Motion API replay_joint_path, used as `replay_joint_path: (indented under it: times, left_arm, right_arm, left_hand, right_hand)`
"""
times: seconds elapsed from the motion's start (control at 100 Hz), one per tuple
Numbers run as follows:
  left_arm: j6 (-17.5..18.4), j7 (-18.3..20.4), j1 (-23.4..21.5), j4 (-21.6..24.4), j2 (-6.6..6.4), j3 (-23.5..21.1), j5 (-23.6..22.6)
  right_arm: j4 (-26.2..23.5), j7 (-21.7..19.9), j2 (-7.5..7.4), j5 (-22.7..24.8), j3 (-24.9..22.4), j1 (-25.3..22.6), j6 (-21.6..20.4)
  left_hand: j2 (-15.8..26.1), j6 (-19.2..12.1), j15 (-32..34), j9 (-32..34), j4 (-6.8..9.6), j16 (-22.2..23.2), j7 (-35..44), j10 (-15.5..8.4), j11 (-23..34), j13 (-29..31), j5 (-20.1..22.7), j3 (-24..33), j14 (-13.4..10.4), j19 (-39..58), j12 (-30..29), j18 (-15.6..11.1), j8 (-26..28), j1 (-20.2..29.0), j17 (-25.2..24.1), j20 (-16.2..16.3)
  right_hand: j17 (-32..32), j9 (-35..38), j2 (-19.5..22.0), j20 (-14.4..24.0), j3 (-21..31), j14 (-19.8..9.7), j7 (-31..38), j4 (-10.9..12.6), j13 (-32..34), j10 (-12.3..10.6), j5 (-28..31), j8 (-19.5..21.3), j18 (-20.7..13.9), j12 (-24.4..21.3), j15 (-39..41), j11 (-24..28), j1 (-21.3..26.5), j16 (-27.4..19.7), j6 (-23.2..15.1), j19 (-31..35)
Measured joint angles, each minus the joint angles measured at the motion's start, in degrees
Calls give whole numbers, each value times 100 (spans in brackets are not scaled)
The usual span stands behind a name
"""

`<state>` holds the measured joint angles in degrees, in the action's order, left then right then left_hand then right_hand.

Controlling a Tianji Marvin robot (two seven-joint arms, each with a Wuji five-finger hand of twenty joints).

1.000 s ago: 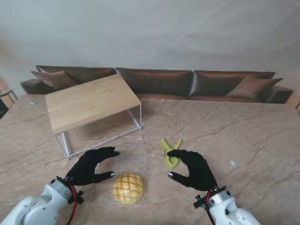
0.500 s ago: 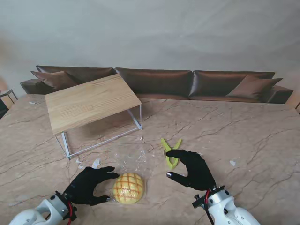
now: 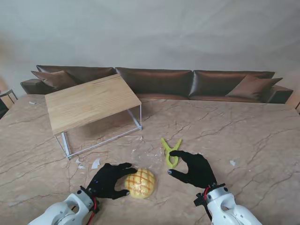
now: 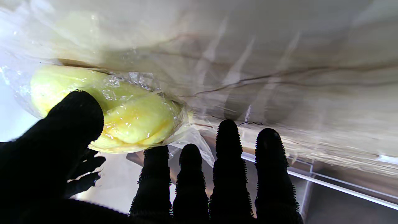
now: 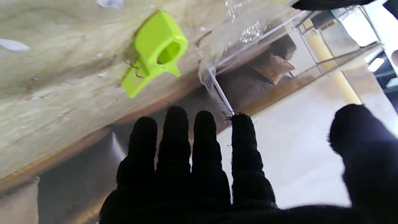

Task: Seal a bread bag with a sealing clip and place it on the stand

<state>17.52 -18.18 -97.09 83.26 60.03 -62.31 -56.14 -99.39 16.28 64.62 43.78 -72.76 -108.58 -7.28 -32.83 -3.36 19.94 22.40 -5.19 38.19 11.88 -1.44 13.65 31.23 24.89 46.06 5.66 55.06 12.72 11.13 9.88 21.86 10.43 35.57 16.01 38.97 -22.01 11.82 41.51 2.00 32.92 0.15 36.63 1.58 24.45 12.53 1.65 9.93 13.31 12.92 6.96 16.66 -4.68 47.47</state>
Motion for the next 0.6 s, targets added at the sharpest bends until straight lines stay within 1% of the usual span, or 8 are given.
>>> replay_joint_path:
  times: [0.05, 0.12, 0.19, 0.32, 0.38, 0.44, 0.51, 0.6]
  left_arm:
    - [-72, -62, 123, -80, 21, 158, 50]
    - [-228, -113, 250, -139, 57, 316, 178]
    - [-366, -131, 323, -170, 100, 428, 326]
    - [-574, -353, 386, -251, 185, 616, 367]
    - [-609, -358, 389, -250, 214, 633, 368]
    - [-615, -355, 394, -249, 233, 650, 398]
    - [-619, -361, 397, -249, 247, 674, 456]
    - [-644, -435, 410, -266, 262, 721, 505]
  right_arm:
    - [-64, -184, -11, -19, 5, 37, 270]
    - [-158, -338, -38, 37, 38, 112, 728]
    - [-204, -510, -70, 193, 89, 238, 1119]
    - [-206, -1061, -128, 224, 209, 590, 1542]
    - [-194, -1256, -155, 191, 316, 777, 1811]
    - [-117, -1297, -172, 119, 446, 990, 2002]
    - [42, -1302, -172, -2, 594, 1246, 2113]
    - [215, -1353, -171, -58, 773, 1525, 2320]
  left_hand:
    - [0, 28, 70, 1, 0, 181, 0, 0, 2, -6, 0, 1, -37, 19, 1, 0, 0, 0, 23, 1]
    - [0, 31, 556, 1, -30, 421, 2, 1, 4, -6, 3, 1, -37, 61, 2, 0, 2, 0, 35, 2]
    - [4, 101, 402, 2, -30, 362, 20, 49, 7, 57, 9, 1, -105, 73, 4, 0, 5, 0, 39, 2]
    - [19, 235, 397, 17, -31, 315, 62, 94, 9, 69, 23, -5, -106, 136, 5, 0, 10, -11, 39, 4]
    - [63, 275, 396, 18, -30, 311, 63, 94, 9, 72, 79, -18, -81, 136, 5, 0, 10, -14, 39, 5]
    - [85, 317, 380, 18, -30, 284, 63, 94, 9, 72, 79, -24, -71, 137, 11, 0, 10, -19, 39, 5]
    - [90, 339, 365, 31, -30, 246, 63, 94, 10, 72, 81, -84, -63, 139, 52, 0, 10, -19, 39, 5]
    - [141, 401, 363, 32, -32, 218, 63, 95, 10, 142, 202, -98, 63, 149, 54, 0, 10, -22, 39, 5]
  right_hand:
    - [109, 0, -121, 177, -2, 118, 4, -59, 224, 26, 72, 0, 129, 134, 220, 256, 0, 201, 22, 303]
    - [115, 0, -270, 495, -2, 224, 4, -110, 336, 36, 76, 0, 308, 270, 318, 586, 0, 428, 134, 566]
    - [-17, 0, -293, 718, -2, 290, -1, -121, 340, 72, 207, 0, 389, 352, 356, 734, 0, 594, 185, 614]
    - [-146, -4, -487, 1168, 4, 333, -2, -210, 261, 78, 291, 156, 392, 576, 558, 1318, -1, 997, 205, 476]
    - [-183, -19, -495, 1330, 4, 346, -1, -255, 231, 80, 377, 375, 403, 839, 851, 1778, -1, 1302, 217, 434]
    - [-246, -23, -499, 1467, 5, 348, 58, -288, 144, 80, 528, 553, 437, 1159, 1199, 2176, -1, 1610, 253, 420]
    - [-315, -24, -644, 1585, 5, 348, 58, -337, 53, 80, 590, 732, 463, 1522, 1549, 2458, -1, 1911, 253, 410]
    - [-389, -28, -646, 1601, 5, 350, 88, -364, -110, 80, 653, 899, 493, 1914, 1862, 2699, -1, 2174, 214, 405]
